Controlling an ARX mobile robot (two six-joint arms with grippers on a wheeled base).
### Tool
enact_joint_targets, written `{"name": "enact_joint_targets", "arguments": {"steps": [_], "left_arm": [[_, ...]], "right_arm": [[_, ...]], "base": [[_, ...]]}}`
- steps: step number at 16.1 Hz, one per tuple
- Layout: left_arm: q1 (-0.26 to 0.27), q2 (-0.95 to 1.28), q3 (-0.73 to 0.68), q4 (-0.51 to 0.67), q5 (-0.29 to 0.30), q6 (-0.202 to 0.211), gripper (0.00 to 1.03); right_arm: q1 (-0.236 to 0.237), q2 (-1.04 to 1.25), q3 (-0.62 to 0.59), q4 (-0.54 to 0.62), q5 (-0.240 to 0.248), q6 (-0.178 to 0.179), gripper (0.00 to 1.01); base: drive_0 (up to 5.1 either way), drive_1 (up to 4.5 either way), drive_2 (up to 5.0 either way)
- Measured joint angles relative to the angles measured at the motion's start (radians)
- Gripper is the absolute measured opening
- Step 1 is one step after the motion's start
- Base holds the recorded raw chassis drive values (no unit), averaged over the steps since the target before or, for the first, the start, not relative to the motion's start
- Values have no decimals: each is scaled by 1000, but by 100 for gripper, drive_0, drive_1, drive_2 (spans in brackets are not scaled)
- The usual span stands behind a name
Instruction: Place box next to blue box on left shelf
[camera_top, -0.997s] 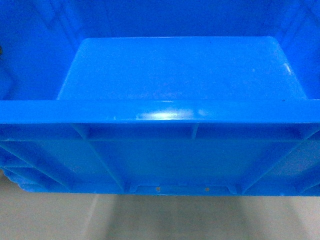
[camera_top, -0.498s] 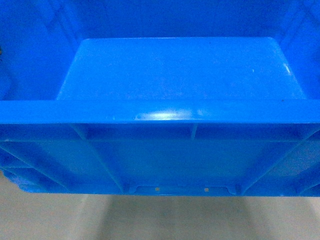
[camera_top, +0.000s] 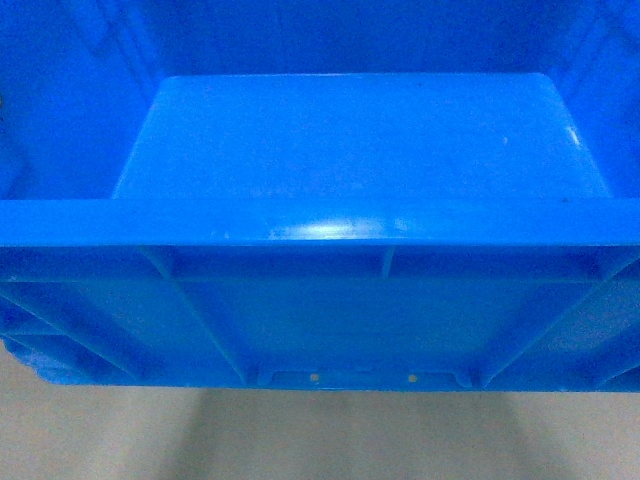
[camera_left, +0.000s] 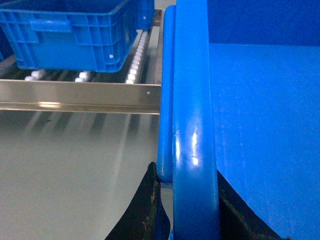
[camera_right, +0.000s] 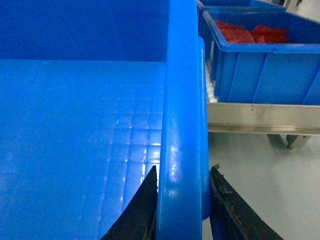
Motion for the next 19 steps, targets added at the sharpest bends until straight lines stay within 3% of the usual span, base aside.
{"name": "enact_joint_targets", "arguments": {"steps": [17,19], "left_arm": [[0,0,-2,1,0,-1,17],[0,0,-2,2,0,-1,17]], "right_arm": [[0,0,-1,2,1,0,21],[0,0,-1,3,0,0,21]], "base": [[0,0,0],[2,406,-403]]}}
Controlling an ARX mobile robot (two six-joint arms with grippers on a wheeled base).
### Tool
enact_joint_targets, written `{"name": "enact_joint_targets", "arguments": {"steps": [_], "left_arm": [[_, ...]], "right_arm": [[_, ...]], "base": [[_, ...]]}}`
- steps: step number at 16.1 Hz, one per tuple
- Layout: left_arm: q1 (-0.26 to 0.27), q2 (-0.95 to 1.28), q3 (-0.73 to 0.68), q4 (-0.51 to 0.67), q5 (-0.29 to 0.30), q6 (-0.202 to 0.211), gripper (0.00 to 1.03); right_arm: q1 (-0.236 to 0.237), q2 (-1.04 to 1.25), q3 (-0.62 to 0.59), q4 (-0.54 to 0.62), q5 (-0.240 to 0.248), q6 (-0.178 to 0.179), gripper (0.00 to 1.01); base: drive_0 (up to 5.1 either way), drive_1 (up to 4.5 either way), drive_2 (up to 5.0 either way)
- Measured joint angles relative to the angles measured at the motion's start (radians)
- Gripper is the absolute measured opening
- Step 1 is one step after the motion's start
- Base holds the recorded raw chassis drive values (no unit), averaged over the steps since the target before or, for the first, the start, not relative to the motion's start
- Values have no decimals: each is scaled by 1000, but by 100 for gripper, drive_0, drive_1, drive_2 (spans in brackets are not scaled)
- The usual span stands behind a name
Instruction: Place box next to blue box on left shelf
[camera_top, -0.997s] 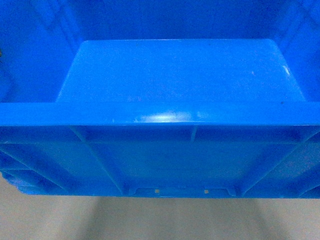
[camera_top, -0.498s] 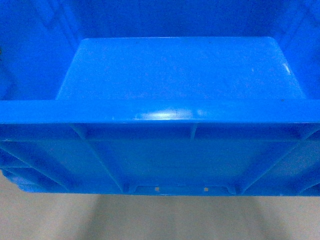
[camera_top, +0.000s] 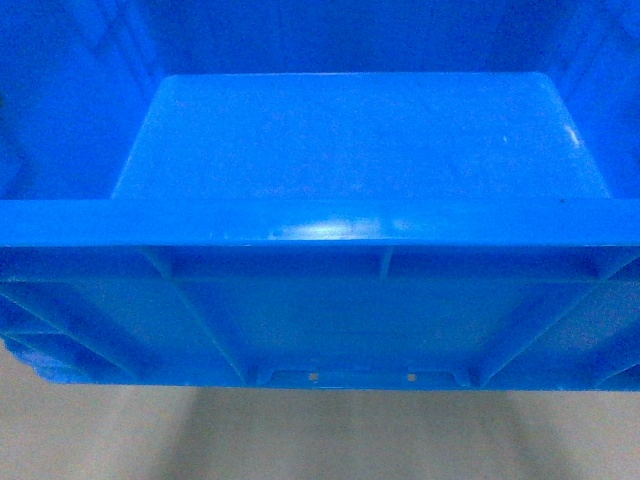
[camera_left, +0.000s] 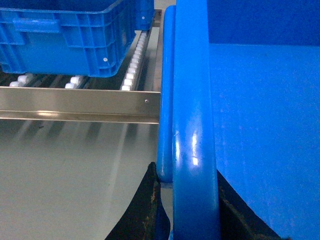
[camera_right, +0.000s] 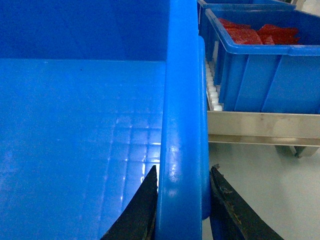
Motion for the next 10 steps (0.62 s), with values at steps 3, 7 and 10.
{"name": "enact_joint_targets", "arguments": {"steps": [3,7,10], "left_arm": [[0,0,0,2,0,0,17],[0,1,0,-1,0,0,17],[0,1,0,-1,0,0,17]], "right_arm": [[0,0,0,0,1,0,21],[0,0,0,-1,1,0,21],[0,1,0,0,1,0,21]], "base": [[2,406,-403],[2,406,-403],[2,406,-403]]}}
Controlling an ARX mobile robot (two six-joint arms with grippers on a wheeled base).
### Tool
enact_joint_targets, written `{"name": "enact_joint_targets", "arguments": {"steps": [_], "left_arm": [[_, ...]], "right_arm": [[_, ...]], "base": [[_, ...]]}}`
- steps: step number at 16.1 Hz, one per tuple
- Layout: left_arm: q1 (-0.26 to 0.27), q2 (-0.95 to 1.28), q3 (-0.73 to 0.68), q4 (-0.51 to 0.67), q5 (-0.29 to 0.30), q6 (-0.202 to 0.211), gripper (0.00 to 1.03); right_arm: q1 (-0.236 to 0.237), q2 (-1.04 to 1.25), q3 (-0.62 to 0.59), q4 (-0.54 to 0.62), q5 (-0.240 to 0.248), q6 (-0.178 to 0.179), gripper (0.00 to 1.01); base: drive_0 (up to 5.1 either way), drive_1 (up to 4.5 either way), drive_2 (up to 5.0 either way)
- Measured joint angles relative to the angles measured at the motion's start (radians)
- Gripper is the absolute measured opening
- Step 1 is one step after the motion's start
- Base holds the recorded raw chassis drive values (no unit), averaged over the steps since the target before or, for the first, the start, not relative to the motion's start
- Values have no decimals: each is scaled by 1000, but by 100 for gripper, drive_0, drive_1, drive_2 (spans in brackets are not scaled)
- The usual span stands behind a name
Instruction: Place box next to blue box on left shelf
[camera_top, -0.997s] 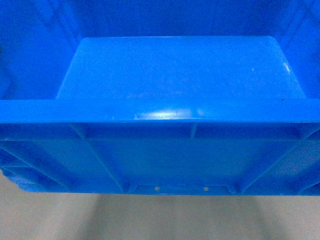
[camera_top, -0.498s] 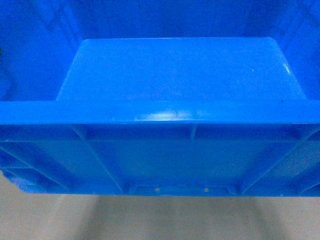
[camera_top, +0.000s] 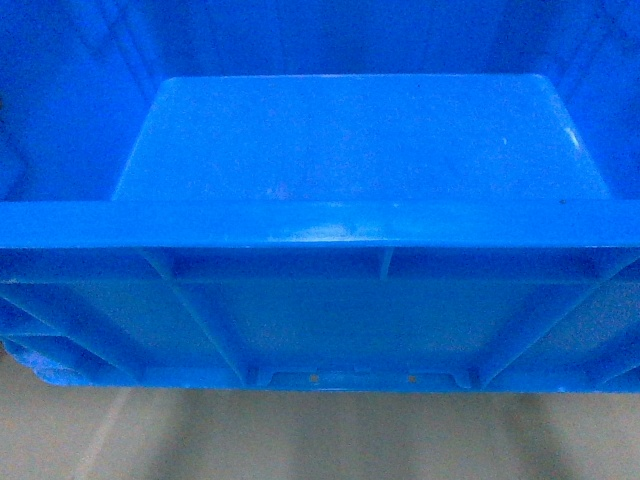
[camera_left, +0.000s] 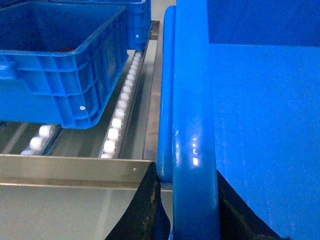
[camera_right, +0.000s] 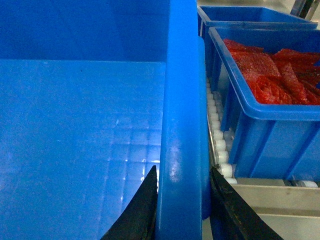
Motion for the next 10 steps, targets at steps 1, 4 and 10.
{"name": "enact_joint_targets", "arguments": {"steps": [1,4,10], "left_arm": [[0,0,0,0,0,0,17],[0,1,0,1,1,0,17],[0,0,0,0,0,-1,17]], "right_arm": [[0,0,0,0,0,0,21],[0,0,0,1,0,0,21],[0,-1,0,-2,0,-1,21]], "base": [[2,406,-403],[2,406,-403],[2,406,-403]]}}
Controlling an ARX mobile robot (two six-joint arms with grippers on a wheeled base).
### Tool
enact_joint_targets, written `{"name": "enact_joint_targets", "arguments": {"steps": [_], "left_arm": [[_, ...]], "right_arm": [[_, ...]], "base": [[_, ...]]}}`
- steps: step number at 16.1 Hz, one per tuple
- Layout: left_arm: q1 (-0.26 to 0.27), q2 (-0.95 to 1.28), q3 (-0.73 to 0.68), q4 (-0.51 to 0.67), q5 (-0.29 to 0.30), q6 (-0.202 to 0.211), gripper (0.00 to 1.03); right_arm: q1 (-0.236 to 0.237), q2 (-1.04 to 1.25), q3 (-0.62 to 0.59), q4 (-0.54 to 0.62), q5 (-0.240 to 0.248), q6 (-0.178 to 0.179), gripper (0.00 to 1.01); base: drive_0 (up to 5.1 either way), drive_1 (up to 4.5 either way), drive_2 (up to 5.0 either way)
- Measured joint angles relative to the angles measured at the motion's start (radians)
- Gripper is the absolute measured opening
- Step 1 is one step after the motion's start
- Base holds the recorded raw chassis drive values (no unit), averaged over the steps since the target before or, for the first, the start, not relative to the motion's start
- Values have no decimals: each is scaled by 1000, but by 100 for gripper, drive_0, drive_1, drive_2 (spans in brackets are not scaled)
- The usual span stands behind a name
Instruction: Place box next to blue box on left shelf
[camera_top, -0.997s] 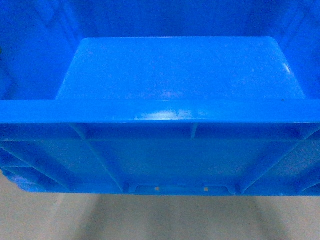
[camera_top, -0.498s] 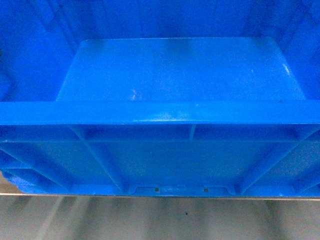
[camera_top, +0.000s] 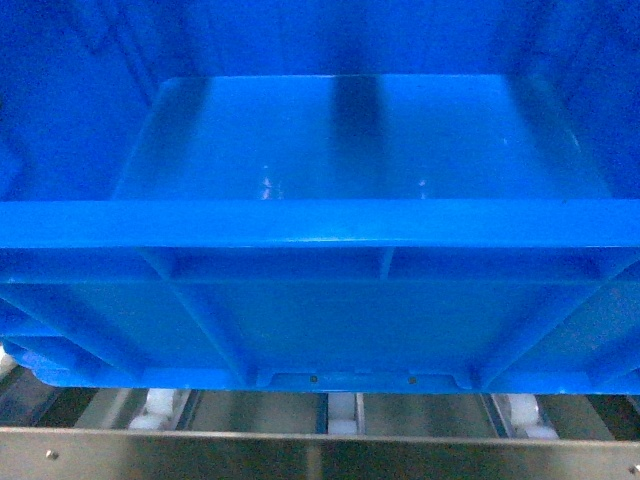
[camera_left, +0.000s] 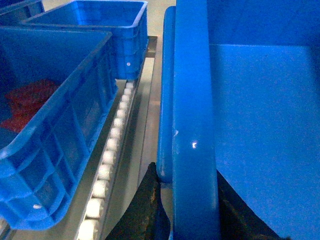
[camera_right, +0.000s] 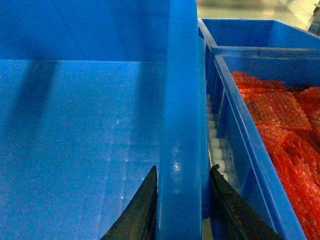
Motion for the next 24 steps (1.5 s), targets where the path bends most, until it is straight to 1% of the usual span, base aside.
{"name": "enact_joint_targets", "arguments": {"steps": [10,24], "left_arm": [[0,2,0,2,0,0,17],[0,2,0,1,0,0,17]], "right_arm": [[0,2,0,2,0,0,21],[0,2,0,1,0,0,21]], "base": [[2,406,-403],[0,0,0]]}}
